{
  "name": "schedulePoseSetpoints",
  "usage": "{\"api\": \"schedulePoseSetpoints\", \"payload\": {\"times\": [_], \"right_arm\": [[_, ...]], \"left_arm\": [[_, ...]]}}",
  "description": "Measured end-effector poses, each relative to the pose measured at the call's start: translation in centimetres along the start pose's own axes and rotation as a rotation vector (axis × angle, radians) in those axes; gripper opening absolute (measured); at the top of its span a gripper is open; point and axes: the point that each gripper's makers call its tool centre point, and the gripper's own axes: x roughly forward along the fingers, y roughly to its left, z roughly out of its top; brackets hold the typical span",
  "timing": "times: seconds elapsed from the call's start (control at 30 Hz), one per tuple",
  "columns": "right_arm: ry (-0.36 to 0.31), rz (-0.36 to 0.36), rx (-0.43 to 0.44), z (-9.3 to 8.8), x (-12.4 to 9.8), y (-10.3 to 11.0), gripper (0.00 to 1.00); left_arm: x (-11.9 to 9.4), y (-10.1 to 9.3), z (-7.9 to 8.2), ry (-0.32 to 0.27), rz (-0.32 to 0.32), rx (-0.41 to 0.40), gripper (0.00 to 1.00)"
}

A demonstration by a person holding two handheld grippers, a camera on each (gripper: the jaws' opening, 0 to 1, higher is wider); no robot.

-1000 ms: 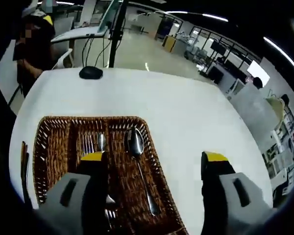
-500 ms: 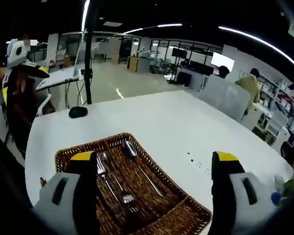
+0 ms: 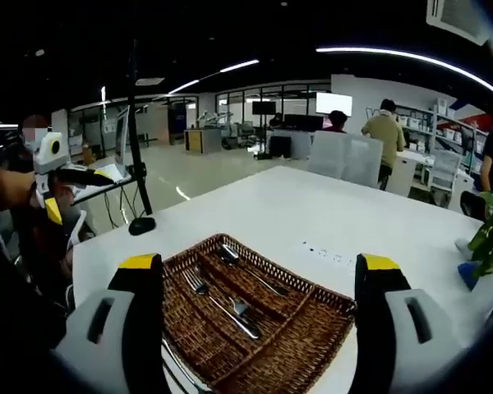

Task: Arrange the knives, forks, and spoons in their matching storage slots by inserting each utensil handle-first until every utensil is classified and aligned in the correct compartment

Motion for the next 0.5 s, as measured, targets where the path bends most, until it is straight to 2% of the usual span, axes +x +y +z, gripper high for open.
{"api": "schedulePoseSetpoints", "payload": {"times": [0.5], "right_arm": [[-0.029, -0.097, 0.031, -1.4, -8.7, 0.1, 1.00]], "left_arm": [[-0.9, -1.4, -0.5, 0.003, -0.020, 0.023, 0.99]]}}
